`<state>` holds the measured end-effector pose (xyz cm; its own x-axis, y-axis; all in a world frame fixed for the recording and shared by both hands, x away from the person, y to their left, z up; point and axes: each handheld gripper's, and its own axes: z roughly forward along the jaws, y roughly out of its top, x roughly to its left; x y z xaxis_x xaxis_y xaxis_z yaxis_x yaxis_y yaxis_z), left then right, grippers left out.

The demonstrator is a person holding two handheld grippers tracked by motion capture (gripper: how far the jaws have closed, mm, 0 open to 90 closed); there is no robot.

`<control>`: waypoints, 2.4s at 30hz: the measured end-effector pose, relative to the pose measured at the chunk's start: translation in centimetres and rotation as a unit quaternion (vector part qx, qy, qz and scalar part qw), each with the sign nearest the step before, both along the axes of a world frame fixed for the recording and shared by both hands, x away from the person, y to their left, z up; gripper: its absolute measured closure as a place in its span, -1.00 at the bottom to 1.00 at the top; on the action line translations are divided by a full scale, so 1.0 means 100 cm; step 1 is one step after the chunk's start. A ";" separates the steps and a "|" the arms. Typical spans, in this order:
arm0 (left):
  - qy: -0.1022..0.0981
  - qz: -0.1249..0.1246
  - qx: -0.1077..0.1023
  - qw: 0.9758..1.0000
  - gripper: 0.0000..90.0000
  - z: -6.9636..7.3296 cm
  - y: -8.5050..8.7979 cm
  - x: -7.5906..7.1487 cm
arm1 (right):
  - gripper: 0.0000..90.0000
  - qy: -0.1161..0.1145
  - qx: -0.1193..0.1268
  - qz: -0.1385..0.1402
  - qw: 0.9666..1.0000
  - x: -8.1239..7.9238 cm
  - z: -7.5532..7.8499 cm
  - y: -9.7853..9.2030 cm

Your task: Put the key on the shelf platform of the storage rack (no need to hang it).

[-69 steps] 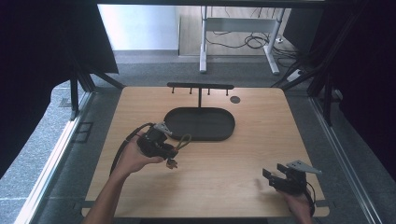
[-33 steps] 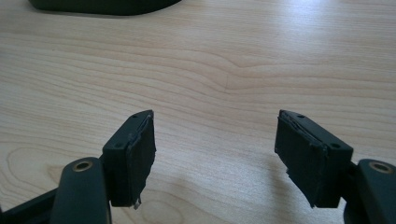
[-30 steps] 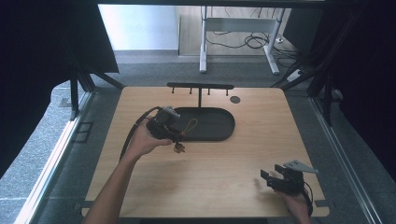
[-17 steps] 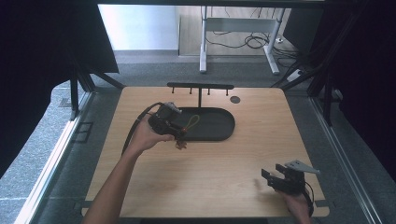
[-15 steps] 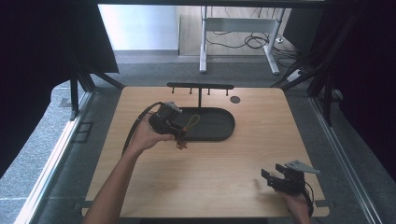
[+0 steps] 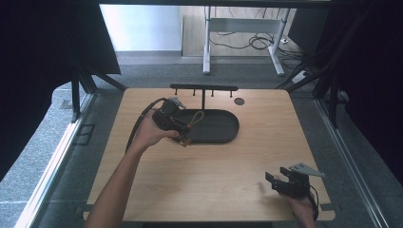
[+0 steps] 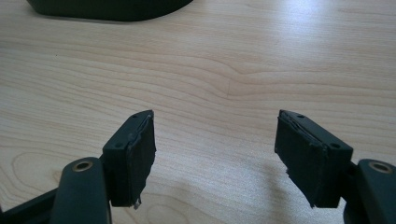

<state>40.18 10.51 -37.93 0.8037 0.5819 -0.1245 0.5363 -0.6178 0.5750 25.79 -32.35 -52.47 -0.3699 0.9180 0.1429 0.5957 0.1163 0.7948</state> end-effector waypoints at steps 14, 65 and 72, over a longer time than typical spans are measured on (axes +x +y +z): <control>-0.003 0.006 -0.004 1.000 0.49 0.006 -0.004 0.014 | -0.35 0.002 -0.004 -0.001 1.000 0.001 -0.002 0.000; 0.006 -0.002 0.060 0.998 0.48 -0.022 -0.055 0.082 | -0.35 0.010 0.000 -0.017 1.000 -0.001 -0.002 -0.008; 0.007 0.000 0.076 0.997 0.48 -0.032 -0.062 0.087 | -0.35 0.010 -0.001 -0.016 1.000 -0.001 -0.002 -0.008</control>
